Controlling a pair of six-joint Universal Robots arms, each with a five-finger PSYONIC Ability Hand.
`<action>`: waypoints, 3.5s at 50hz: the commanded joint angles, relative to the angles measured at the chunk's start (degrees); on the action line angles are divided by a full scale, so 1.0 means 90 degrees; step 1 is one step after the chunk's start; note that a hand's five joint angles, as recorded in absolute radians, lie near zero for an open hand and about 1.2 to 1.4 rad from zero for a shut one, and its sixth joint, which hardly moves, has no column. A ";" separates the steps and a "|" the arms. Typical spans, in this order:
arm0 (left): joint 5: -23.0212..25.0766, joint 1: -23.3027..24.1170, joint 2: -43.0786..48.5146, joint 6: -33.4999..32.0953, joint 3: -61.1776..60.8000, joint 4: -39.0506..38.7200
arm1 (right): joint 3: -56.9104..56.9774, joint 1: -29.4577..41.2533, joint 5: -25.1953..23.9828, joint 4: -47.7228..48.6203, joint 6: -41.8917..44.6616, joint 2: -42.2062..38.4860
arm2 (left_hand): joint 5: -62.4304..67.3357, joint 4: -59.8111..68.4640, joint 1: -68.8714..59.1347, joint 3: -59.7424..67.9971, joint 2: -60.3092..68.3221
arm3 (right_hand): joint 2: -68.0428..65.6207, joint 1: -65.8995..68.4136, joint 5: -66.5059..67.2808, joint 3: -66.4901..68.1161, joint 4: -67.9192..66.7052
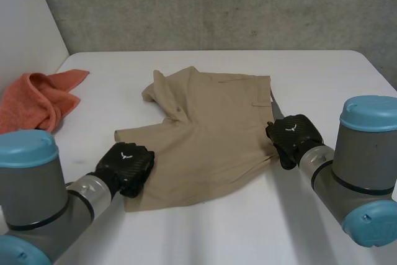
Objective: Fold the laundry.
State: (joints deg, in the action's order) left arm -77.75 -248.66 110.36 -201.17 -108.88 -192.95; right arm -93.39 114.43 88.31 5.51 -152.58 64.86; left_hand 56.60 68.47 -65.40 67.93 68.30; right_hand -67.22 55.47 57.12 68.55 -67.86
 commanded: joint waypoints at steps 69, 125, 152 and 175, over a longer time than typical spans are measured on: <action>-0.0150 0.0334 0.0901 -0.0333 0.0867 0.0033 | -0.0102 -0.0009 -0.0017 0.0003 0.0000 0.0020 | -0.0603 -0.0811 0.0470 -0.0750 -0.0792 | -0.1419 0.2726 0.1431 0.1272 -0.1349; -0.0687 0.0549 0.0959 -0.0352 0.5240 0.0980 | 0.4779 0.0088 0.0187 -0.2117 0.0362 -0.0604 | 0.1489 0.1281 -0.1622 0.1342 0.1300 | -0.1419 0.2726 0.1431 0.1272 -0.1349; -0.1478 0.0705 0.0511 -0.0167 0.6094 -0.0387 | 0.5651 0.0342 0.0842 -0.0094 0.0342 -0.0556 | 0.1489 0.1281 -0.1622 0.1342 0.1300 | -0.1419 0.2726 0.1431 0.1272 -0.1349; -0.1361 0.0744 0.0248 -0.0665 0.1356 0.0364 | 0.2575 0.0401 0.0735 -0.1538 0.1182 -0.1330 | 0.1489 0.1281 -0.1622 0.1342 0.1300 | -0.1419 0.2726 0.1431 0.1272 -0.1349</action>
State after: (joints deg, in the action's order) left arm -89.77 -241.94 116.30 -204.49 -91.47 -194.61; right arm -65.97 118.58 95.16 -2.19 -143.94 50.02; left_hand 56.74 68.74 -64.73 67.97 68.67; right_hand -67.22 55.84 57.13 68.55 -67.86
